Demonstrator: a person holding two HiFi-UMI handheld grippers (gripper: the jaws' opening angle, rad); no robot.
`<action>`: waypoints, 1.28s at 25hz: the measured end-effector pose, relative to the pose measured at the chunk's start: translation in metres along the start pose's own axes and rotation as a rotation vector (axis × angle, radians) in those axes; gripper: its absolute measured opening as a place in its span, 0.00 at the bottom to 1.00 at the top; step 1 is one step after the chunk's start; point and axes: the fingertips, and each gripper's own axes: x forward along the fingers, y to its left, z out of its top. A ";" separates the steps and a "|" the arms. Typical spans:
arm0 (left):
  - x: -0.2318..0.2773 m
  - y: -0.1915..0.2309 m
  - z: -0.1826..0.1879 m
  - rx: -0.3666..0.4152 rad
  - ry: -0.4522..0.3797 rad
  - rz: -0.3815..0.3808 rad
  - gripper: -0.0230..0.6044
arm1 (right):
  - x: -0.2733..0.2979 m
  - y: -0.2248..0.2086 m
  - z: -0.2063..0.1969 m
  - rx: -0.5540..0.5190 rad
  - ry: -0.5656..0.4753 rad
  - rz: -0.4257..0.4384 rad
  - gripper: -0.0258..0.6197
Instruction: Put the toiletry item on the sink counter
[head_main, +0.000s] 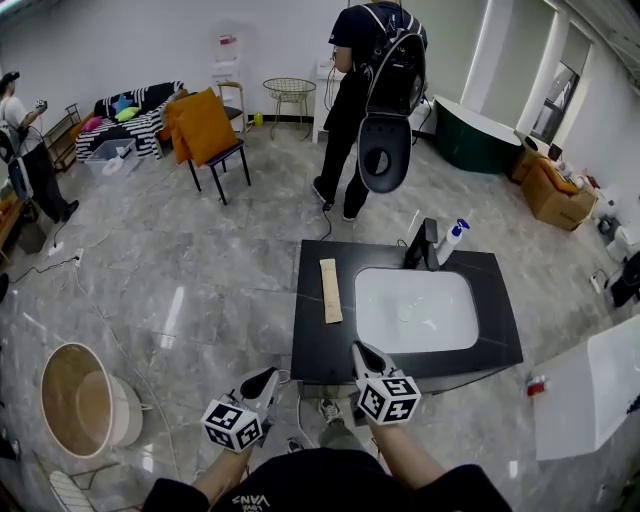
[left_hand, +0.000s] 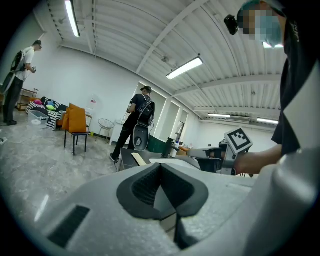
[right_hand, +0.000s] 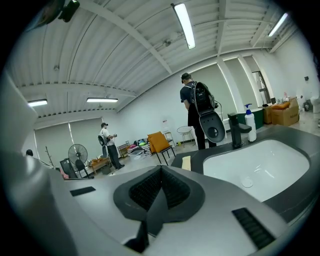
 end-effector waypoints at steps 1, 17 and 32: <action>-0.002 -0.002 -0.002 0.001 0.002 -0.003 0.05 | -0.005 0.001 -0.001 -0.002 -0.002 -0.002 0.04; -0.026 -0.029 -0.021 -0.002 0.003 -0.033 0.05 | -0.058 0.009 -0.031 -0.011 0.023 -0.036 0.04; -0.029 -0.026 -0.024 -0.014 0.007 -0.013 0.05 | -0.057 0.009 -0.043 -0.028 0.069 -0.056 0.04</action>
